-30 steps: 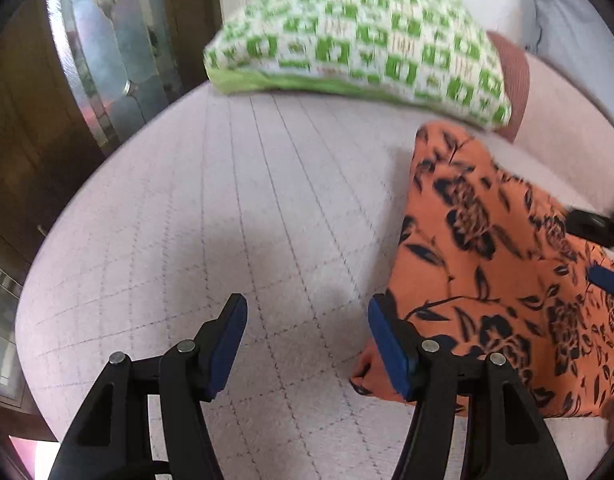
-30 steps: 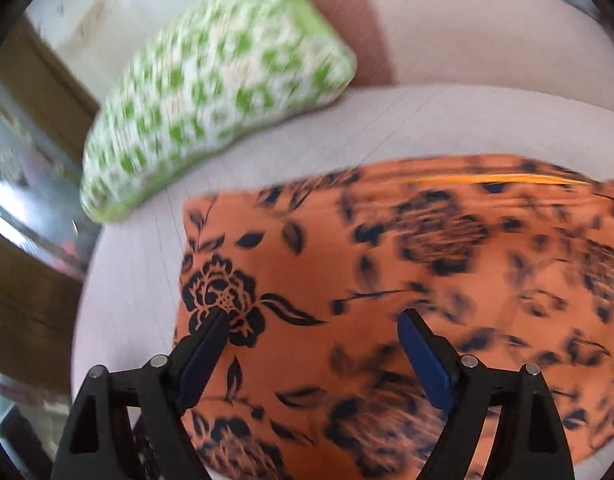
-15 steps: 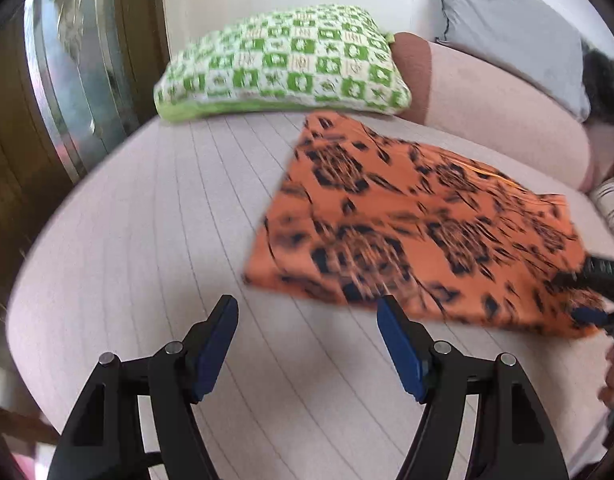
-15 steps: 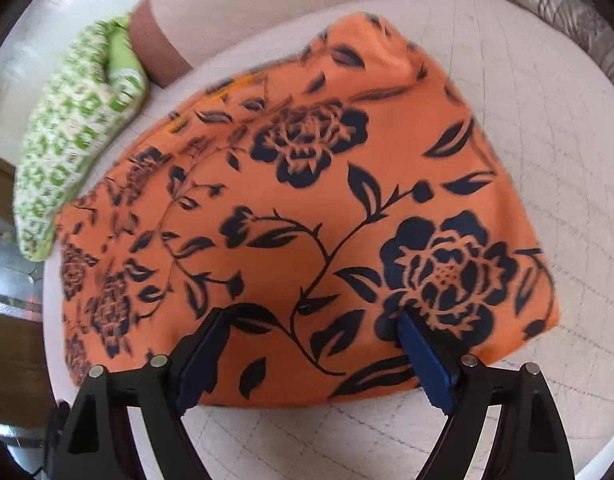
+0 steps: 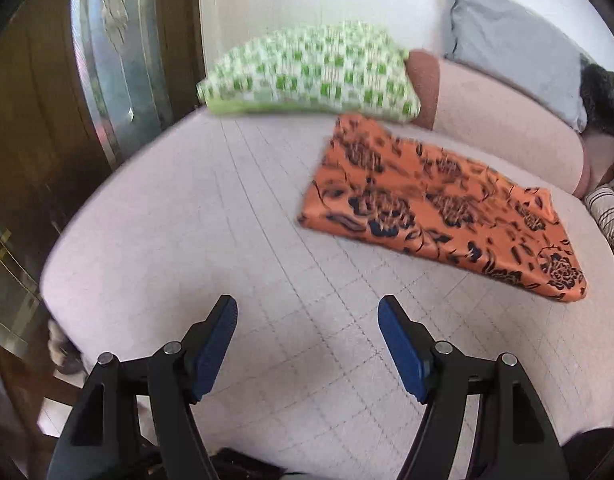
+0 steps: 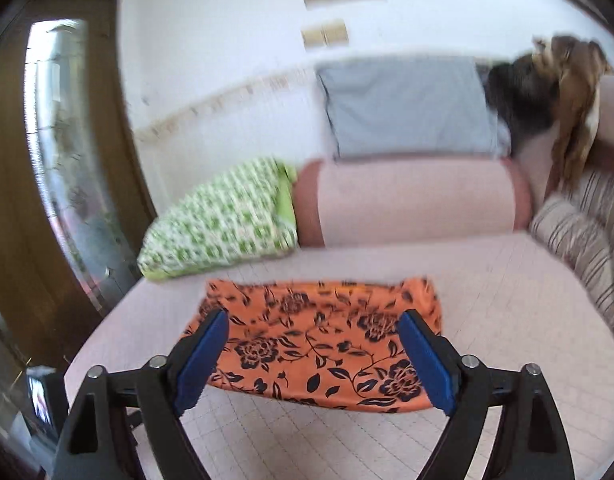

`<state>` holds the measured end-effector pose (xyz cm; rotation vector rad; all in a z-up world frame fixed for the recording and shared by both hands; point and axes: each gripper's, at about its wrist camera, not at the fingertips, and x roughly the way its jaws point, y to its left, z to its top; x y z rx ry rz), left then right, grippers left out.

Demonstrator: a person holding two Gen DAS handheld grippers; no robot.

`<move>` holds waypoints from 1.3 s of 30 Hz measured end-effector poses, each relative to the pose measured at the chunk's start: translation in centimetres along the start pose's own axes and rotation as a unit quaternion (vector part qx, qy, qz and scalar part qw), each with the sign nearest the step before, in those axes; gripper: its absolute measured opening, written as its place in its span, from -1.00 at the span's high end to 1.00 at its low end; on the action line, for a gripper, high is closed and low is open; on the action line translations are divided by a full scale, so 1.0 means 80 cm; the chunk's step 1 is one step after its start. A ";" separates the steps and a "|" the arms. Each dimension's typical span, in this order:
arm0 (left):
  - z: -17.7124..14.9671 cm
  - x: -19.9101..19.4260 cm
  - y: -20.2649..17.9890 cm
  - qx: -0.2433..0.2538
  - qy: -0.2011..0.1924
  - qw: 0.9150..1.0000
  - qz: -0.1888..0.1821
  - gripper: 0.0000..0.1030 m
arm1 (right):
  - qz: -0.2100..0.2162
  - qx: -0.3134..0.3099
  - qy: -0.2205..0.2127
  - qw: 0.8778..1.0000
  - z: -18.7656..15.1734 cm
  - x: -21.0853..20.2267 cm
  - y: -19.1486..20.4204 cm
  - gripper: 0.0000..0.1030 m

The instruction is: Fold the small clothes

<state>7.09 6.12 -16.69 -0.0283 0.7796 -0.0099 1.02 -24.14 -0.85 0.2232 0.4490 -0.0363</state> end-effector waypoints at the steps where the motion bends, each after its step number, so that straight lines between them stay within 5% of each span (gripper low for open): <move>1: 0.000 -0.012 0.000 0.004 -0.012 1.000 -0.001 -0.43 | 0.009 0.007 -0.002 1.000 -0.008 -0.016 -0.003 -0.88; 8: 0.038 -0.103 0.001 0.004 -0.089 0.996 0.003 -0.64 | 0.056 0.090 0.079 0.991 -0.061 -0.035 -0.037 -0.92; 20: 0.053 -0.141 -0.040 0.029 -0.114 0.993 0.023 -0.66 | 0.064 0.157 0.042 0.985 -0.074 -0.061 -0.075 -0.92; 28: 0.061 -0.118 -0.055 0.037 -0.105 0.993 0.027 -0.67 | 0.070 0.169 0.057 0.981 -0.080 -0.019 -0.070 -0.92; 39: 0.066 -0.002 -0.057 0.028 -0.038 0.998 0.042 -0.67 | 0.099 0.229 0.117 0.961 -0.119 0.090 -0.075 -0.92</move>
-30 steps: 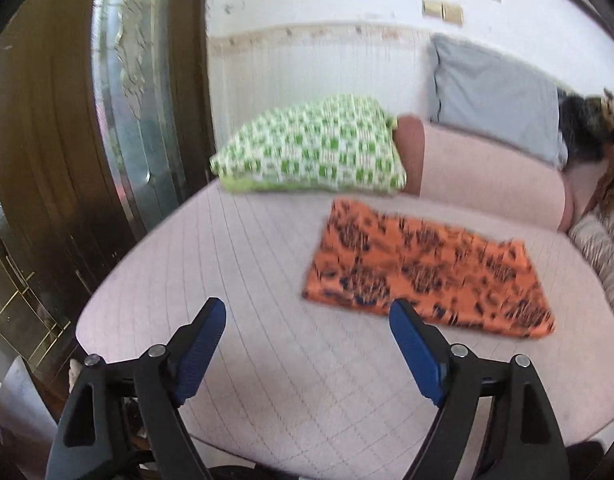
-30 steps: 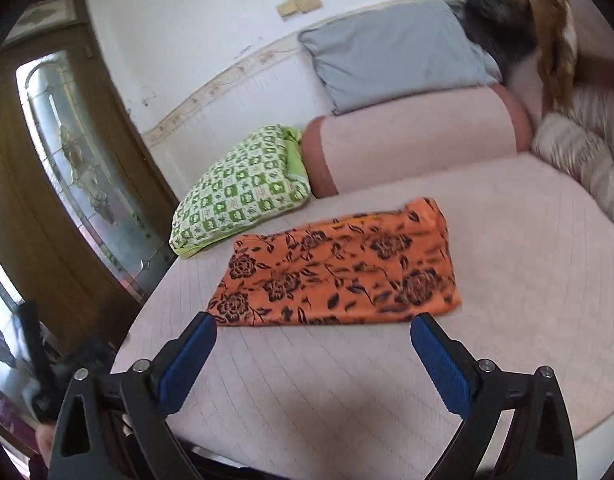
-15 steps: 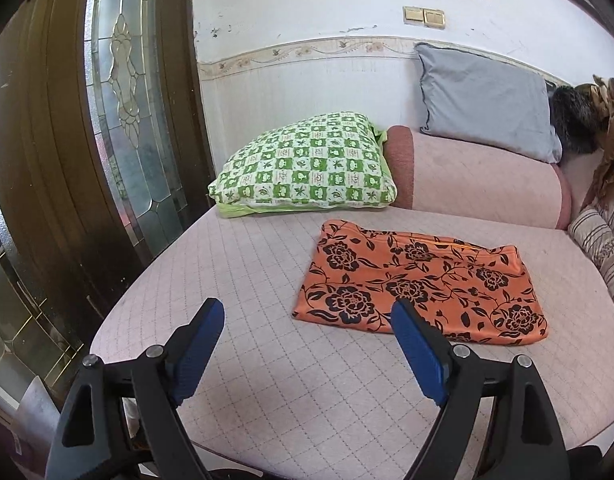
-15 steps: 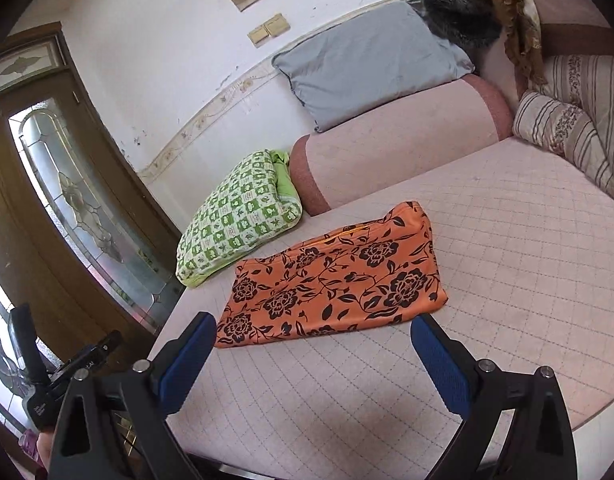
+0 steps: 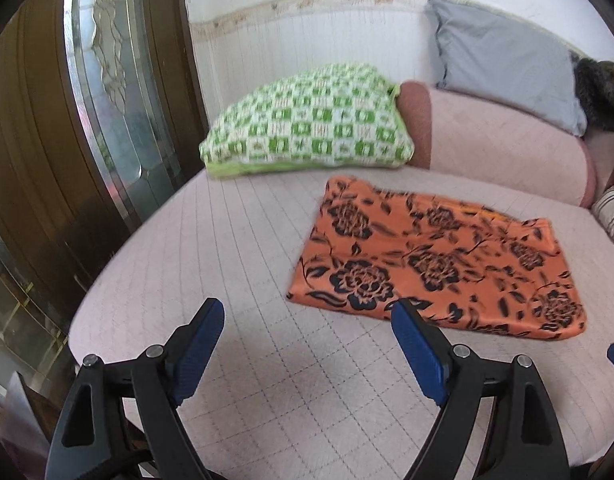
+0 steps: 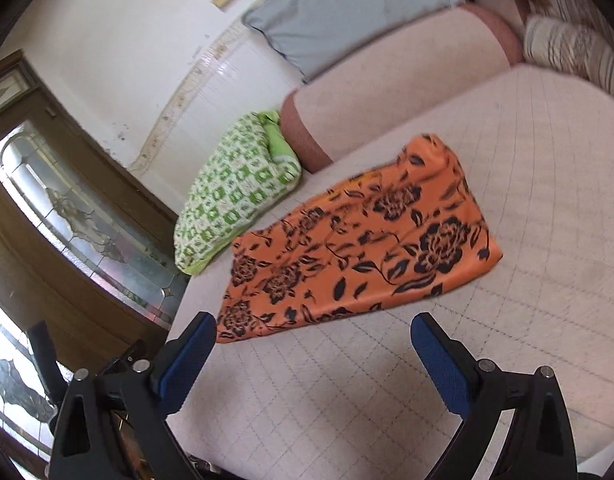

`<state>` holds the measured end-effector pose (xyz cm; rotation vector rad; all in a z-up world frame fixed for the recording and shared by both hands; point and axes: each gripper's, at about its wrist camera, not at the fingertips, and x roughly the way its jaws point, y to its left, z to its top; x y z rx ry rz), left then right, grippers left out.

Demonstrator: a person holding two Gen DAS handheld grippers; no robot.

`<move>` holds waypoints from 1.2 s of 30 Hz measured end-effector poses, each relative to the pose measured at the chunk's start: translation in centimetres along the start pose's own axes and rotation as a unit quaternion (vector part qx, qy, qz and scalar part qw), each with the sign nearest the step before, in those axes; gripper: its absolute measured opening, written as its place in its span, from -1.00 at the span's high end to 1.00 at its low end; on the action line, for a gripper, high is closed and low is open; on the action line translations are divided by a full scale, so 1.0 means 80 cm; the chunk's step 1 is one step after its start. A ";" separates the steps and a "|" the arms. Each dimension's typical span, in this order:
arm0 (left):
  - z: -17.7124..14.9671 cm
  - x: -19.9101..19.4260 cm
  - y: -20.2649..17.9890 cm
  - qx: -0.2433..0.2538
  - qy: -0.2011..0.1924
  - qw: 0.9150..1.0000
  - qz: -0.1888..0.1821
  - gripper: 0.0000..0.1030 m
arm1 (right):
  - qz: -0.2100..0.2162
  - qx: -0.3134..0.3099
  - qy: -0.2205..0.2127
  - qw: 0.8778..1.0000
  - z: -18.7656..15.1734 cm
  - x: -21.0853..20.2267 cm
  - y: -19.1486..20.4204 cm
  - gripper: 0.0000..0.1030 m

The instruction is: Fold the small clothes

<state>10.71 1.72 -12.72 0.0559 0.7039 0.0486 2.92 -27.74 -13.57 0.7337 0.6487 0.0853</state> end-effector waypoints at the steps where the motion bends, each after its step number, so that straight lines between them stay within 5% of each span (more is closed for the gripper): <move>1: -0.002 0.012 0.000 -0.003 0.006 1.000 -0.001 -0.67 | -0.001 0.004 0.002 1.000 -0.001 0.007 -0.005 -0.92; 6: -0.012 0.096 0.001 -0.020 0.059 0.998 -0.029 -0.66 | -0.019 0.025 0.029 0.999 -0.004 0.043 -0.034 -0.92; 14: -0.013 0.179 0.008 -0.114 0.140 0.977 -0.115 -0.62 | 0.008 0.204 0.059 0.977 0.009 0.078 -0.122 -0.92; 21: -0.008 0.210 -0.006 -0.147 0.162 0.954 -0.206 0.11 | 0.012 0.331 0.038 0.943 0.025 0.102 -0.187 -0.95; 28: 0.001 0.239 0.007 -0.195 0.156 0.936 -0.246 0.19 | 0.036 0.311 0.021 0.950 0.062 0.142 -0.190 -0.95; 33: 0.008 0.242 0.007 -0.216 0.146 0.931 -0.257 0.19 | 0.028 0.274 0.037 0.961 0.076 0.172 -0.177 -0.68; 36: 0.004 0.242 0.020 -0.251 0.162 0.915 -0.269 0.19 | 0.022 0.275 0.040 0.960 0.077 0.176 -0.177 -0.58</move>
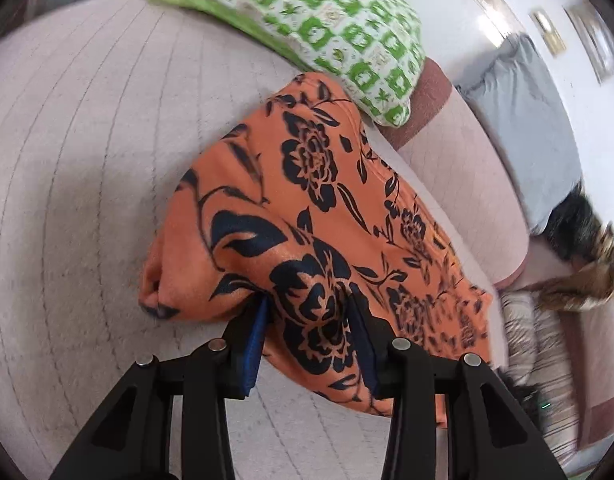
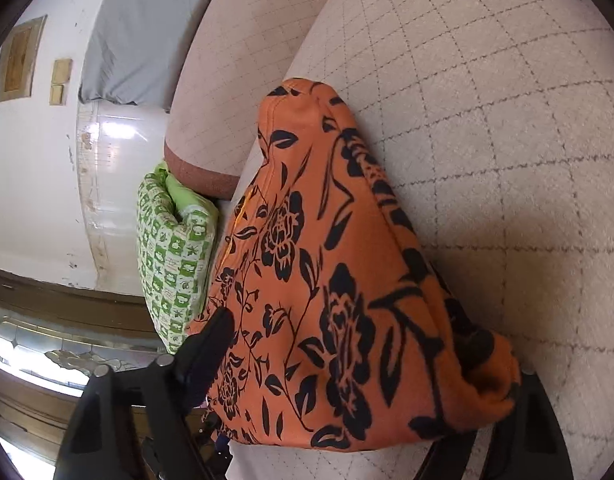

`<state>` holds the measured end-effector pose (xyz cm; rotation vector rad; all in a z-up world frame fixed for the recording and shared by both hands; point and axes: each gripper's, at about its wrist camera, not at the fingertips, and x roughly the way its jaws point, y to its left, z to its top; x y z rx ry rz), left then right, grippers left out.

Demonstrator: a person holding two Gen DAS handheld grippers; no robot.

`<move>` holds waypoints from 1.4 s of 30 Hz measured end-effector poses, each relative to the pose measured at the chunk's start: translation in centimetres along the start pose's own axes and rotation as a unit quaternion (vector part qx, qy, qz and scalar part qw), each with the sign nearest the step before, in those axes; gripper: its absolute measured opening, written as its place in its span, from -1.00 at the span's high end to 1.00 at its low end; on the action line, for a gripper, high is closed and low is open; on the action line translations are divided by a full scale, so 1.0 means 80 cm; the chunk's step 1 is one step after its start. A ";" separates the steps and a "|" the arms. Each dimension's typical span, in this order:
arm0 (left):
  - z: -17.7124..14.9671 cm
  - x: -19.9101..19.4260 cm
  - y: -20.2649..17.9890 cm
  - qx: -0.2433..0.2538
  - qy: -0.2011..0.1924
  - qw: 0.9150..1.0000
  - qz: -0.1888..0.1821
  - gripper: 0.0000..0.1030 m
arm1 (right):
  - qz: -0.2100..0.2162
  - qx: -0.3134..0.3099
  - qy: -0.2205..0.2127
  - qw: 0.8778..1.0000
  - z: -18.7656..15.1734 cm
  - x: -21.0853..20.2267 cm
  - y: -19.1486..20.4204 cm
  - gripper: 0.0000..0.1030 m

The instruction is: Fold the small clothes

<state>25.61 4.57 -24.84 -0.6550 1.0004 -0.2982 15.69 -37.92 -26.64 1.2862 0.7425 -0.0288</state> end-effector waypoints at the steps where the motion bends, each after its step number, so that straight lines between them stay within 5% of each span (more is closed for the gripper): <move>1: -0.001 -0.001 0.004 -0.010 0.011 1.000 0.004 0.19 | 0.000 0.004 0.003 1.000 0.001 0.000 -0.002 -0.55; 4: -0.002 -0.013 0.012 -0.018 0.019 0.999 0.023 0.19 | 0.001 0.017 0.015 1.000 0.004 0.003 -0.010 -0.52; 8: 0.019 -0.053 0.022 -0.017 -0.043 0.994 0.102 0.18 | -0.008 0.012 0.015 1.000 0.002 0.006 -0.008 -0.55; 10: 0.026 -0.058 0.028 -0.016 -0.065 0.987 0.145 0.00 | -0.014 0.006 0.013 1.000 0.001 0.010 -0.004 -0.55; 14: 0.033 -0.054 0.025 -0.005 -0.073 0.984 0.164 -0.01 | -0.012 0.005 0.012 1.000 0.001 0.010 -0.005 -0.55; 16: 0.032 -0.051 0.014 0.018 -0.087 0.978 0.188 -0.15 | -0.009 0.005 0.013 1.000 0.001 0.011 -0.004 -0.55; 17: 0.031 -0.047 0.011 0.030 -0.086 0.977 0.191 -0.40 | -0.008 0.003 0.013 1.000 0.000 0.010 -0.004 -0.55; 22: 0.008 -0.006 -0.005 0.100 -0.009 0.977 0.186 -0.41 | -0.002 -0.024 0.020 1.000 -0.006 0.004 -0.007 -0.55; 24: -0.001 -0.004 -0.017 0.141 -0.012 0.972 0.190 0.35 | -0.009 -0.043 0.023 0.999 -0.010 0.006 -0.002 -0.51; 27: -0.010 -0.006 -0.030 0.174 -0.013 0.970 0.168 0.55 | -0.030 -0.058 0.008 0.998 -0.018 0.001 0.001 -0.28; 30: -0.007 -0.011 -0.026 0.170 -0.013 0.973 0.156 0.56 | -0.047 -0.048 -0.002 0.998 -0.020 -0.004 -0.006 0.14; 32: -0.001 -0.016 -0.015 0.138 -0.010 0.981 0.139 0.50 | -0.048 -0.031 -0.004 0.998 -0.019 -0.006 -0.015 0.23; 35: 0.005 -0.016 0.003 0.088 -0.008 0.988 0.128 -0.22 | -0.050 -0.027 -0.008 0.998 -0.018 -0.007 -0.019 0.27; 36: 0.004 -0.018 0.001 0.088 -0.009 0.988 0.127 -0.24 | -0.049 -0.027 -0.010 0.998 -0.019 -0.007 -0.020 0.26; 40: -0.005 -0.011 -0.019 0.124 0.005 0.984 0.124 -0.13 | -0.037 -0.025 -0.021 0.999 -0.020 -0.009 -0.019 0.03; 42: -0.006 -0.012 -0.021 0.124 0.005 0.985 0.123 0.36 | -0.034 -0.047 -0.023 0.998 -0.022 -0.007 -0.007 -0.24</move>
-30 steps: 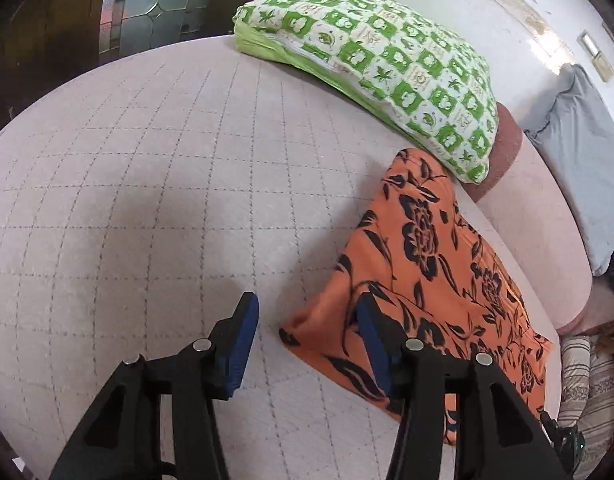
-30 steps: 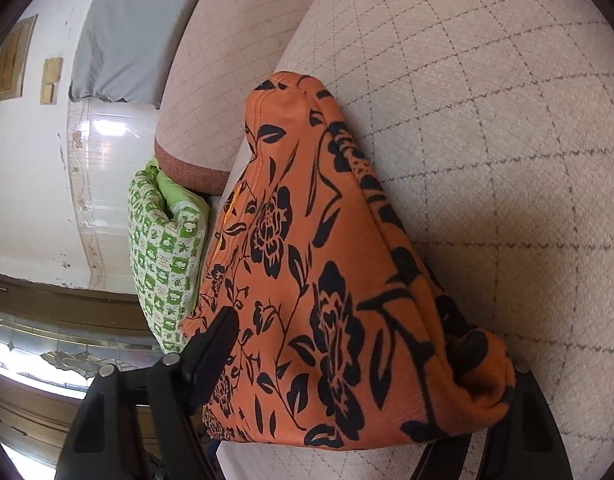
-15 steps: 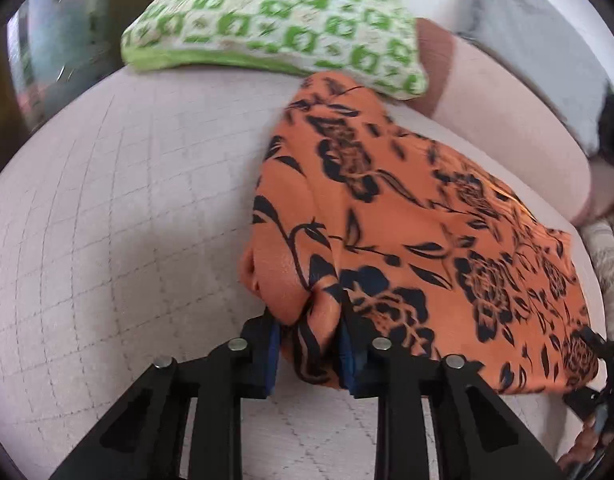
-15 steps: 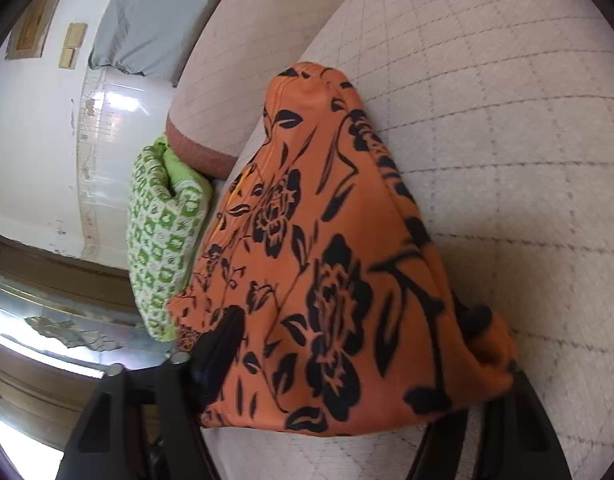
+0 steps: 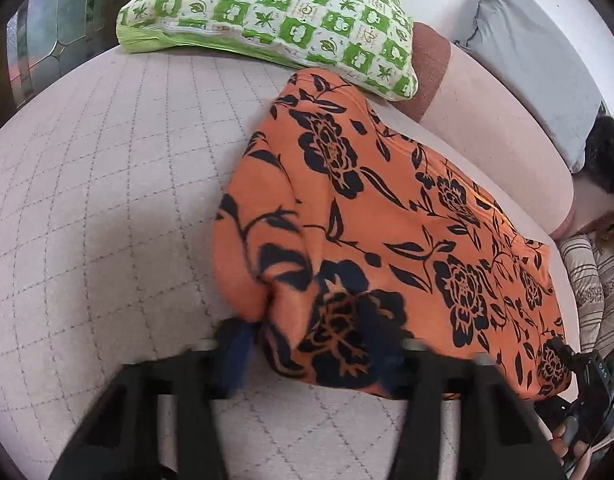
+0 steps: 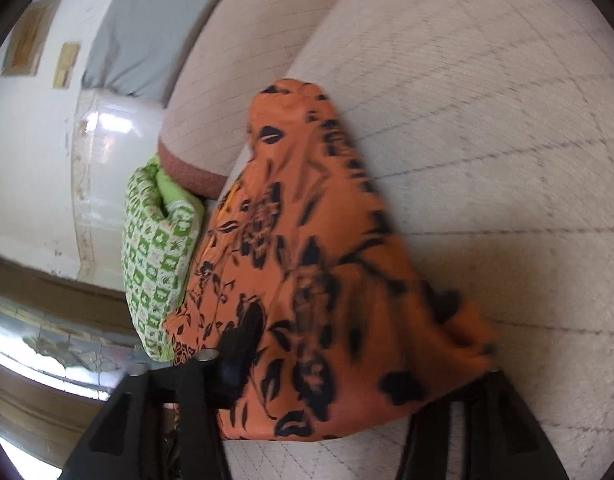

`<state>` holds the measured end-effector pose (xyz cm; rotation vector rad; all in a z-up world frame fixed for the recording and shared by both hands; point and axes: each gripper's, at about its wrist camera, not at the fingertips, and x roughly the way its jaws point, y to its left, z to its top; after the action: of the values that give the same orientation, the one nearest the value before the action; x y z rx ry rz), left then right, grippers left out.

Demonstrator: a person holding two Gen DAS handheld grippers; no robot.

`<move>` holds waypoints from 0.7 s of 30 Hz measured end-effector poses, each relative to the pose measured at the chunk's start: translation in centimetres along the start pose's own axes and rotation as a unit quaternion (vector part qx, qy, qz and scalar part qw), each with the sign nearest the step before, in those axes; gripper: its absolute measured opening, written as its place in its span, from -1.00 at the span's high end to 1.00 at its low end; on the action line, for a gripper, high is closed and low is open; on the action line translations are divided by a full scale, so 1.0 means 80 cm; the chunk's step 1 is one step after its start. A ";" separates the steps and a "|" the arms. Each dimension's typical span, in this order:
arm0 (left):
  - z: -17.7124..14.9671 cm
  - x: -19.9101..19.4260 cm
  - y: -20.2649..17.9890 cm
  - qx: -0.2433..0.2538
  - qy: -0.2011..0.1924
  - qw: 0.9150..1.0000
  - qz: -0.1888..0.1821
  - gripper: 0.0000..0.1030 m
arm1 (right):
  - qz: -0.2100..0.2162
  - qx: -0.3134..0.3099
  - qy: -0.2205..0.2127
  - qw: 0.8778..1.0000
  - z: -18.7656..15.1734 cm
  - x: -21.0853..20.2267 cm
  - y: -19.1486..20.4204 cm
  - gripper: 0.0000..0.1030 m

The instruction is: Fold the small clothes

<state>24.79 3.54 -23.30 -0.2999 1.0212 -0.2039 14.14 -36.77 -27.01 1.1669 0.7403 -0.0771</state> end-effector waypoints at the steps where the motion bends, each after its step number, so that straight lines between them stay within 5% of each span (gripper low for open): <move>1: 0.000 -0.001 0.001 -0.003 -0.001 1.000 0.000 0.47 | -0.006 -0.015 -0.001 1.000 -0.002 0.002 0.007 -0.24; 4: 0.004 -0.004 0.011 -0.030 -0.002 0.999 -0.026 0.57 | -0.037 -0.063 -0.009 0.997 -0.008 0.004 0.022 -0.14; 6: 0.005 -0.009 0.014 -0.038 -0.009 0.999 -0.037 0.59 | -0.053 -0.070 -0.011 0.996 -0.009 0.006 0.024 0.40; 21: -0.002 -0.068 0.008 -0.037 -0.066 0.993 -0.093 0.65 | -0.013 -0.085 -0.057 0.995 -0.028 -0.047 0.049 0.60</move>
<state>21.89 5.81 -19.22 -0.4721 0.8718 -0.3115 11.83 -34.39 -22.20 0.9834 0.6487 -0.0990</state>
